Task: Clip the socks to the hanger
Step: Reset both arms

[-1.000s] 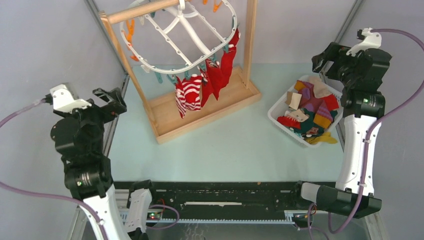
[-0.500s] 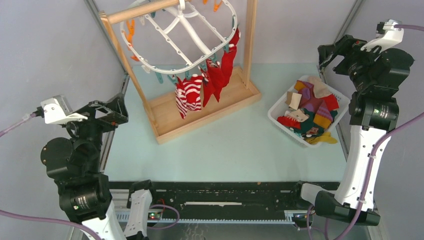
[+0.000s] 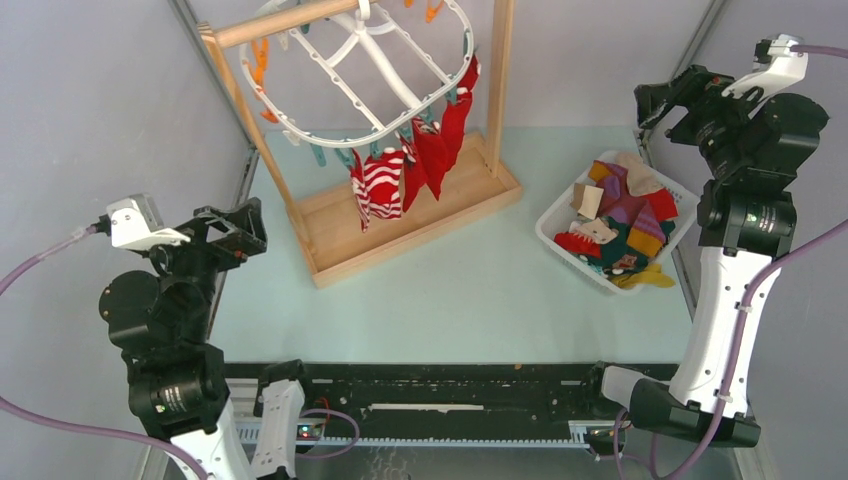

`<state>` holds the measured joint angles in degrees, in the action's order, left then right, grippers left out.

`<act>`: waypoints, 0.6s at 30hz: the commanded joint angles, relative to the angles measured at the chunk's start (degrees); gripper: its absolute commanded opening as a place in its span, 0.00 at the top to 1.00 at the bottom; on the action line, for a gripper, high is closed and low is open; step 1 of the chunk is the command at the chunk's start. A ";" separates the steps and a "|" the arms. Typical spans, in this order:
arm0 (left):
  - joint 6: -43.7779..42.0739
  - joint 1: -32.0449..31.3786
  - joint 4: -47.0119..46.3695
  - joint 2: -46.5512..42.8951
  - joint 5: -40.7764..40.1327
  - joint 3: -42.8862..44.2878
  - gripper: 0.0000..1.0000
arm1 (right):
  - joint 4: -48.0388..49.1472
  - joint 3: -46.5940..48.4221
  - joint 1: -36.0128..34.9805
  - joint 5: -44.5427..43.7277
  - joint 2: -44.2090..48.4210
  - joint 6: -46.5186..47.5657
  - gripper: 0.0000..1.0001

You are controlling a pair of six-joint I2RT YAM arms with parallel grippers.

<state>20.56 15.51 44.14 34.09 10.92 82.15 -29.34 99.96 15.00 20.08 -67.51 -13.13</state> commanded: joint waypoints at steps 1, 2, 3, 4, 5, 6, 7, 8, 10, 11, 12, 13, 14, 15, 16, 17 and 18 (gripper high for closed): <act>-0.02 0.59 -0.57 -1.69 1.21 -1.62 0.00 | 2.04 0.66 0.46 0.63 -0.51 -0.67 0.00; 0.30 0.52 -0.77 -1.87 1.67 -1.91 0.00 | 1.86 0.46 0.46 0.59 -0.48 -0.53 0.00; 0.60 0.54 -0.95 -2.05 2.16 -2.25 0.00 | 1.98 0.02 0.47 0.47 -0.40 -0.43 0.00; 0.76 0.53 -0.98 -2.03 2.46 -2.27 0.00 | 2.02 -0.28 0.54 0.41 -0.29 -0.34 0.00; 0.92 0.57 -0.99 -2.04 2.87 -2.21 0.00 | 2.04 -0.62 0.55 0.36 -0.14 -0.06 0.00; 0.98 0.53 -1.13 -2.07 3.19 -2.25 0.00 | 2.32 -1.24 0.55 0.32 0.10 0.35 0.00; 1.08 0.54 -1.28 -1.99 3.46 -2.20 0.00 | 2.76 -1.88 0.55 0.17 0.40 0.64 0.00; 1.12 0.54 -1.33 -1.86 3.63 -2.06 0.00 | 2.88 -2.36 0.60 0.02 0.58 0.80 0.00; 1.11 0.48 -1.34 -1.70 3.92 -1.70 0.00 | 2.77 -3.10 0.68 -0.26 0.85 0.91 0.00; 1.27 0.53 -1.40 -1.66 3.93 -1.73 0.00 | 2.87 -3.53 0.72 -0.34 1.07 1.10 0.00; 1.36 0.50 -1.61 -1.70 4.03 -1.79 0.00 | 3.00 -3.81 0.73 -0.38 1.26 1.28 0.00; 1.43 0.49 -1.68 -1.76 4.14 -1.83 0.00 | 2.98 -4.03 0.73 -0.31 1.38 1.46 0.00; 1.53 0.49 -1.95 -1.82 4.33 -1.99 0.00 | 2.92 -4.15 0.73 -0.30 1.36 1.52 0.00; 1.65 0.54 -2.06 -1.89 4.44 -2.22 0.00 | 2.89 -4.23 0.73 -0.26 1.33 1.64 0.00; 1.68 0.56 -2.16 -1.97 4.54 -2.52 0.00 | 2.95 -4.25 0.73 -0.17 1.28 1.80 0.00; 1.70 0.59 -2.28 -2.10 4.63 -2.71 0.00 | 2.97 -4.21 0.73 -0.14 1.20 1.90 0.00; 1.76 0.62 -2.37 -2.26 4.63 -2.97 0.00 | 3.04 -4.12 0.73 -0.20 1.09 1.91 0.01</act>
<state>21.17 15.51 44.10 32.36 13.87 80.53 -28.51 95.61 15.38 19.99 -67.68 -12.36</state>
